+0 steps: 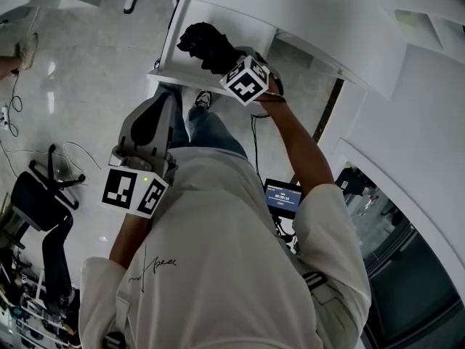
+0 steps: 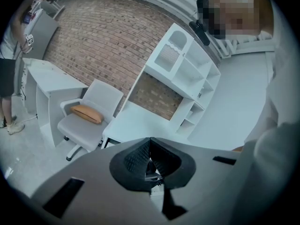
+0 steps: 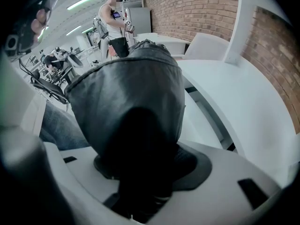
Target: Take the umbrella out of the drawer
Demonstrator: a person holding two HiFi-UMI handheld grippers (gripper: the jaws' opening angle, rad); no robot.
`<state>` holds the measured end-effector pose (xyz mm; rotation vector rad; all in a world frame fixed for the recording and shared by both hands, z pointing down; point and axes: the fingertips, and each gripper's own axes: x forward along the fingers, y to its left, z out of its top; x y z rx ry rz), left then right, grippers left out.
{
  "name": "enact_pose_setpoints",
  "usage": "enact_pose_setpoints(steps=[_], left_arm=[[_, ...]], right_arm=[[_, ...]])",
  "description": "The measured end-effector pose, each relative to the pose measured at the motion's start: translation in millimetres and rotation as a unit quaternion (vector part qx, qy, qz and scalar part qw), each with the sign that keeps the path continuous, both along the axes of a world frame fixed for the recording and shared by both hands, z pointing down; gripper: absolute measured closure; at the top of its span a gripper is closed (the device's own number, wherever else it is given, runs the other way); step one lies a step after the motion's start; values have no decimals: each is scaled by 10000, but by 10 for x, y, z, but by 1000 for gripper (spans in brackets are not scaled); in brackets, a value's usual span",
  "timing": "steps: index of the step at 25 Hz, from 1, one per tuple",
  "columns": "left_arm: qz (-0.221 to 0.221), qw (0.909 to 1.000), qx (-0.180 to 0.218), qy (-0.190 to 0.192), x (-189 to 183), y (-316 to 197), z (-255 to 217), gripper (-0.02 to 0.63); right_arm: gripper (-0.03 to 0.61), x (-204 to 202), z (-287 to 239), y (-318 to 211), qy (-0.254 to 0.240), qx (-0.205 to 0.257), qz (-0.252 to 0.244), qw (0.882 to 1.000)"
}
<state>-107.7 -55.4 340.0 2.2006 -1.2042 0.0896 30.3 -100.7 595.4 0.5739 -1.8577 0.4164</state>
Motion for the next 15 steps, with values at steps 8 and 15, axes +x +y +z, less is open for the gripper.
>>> enact_pose_setpoints(steps=[8,15], left_arm=[[-75,9999,62,38,-30,14,-12,597],[-132,9998,133,52,-72,43,-56,598]], right_arm=[[339,-26,-115,52,-124,-1,68,9999],[339,-45,-224,59,-115,78,26,9999]])
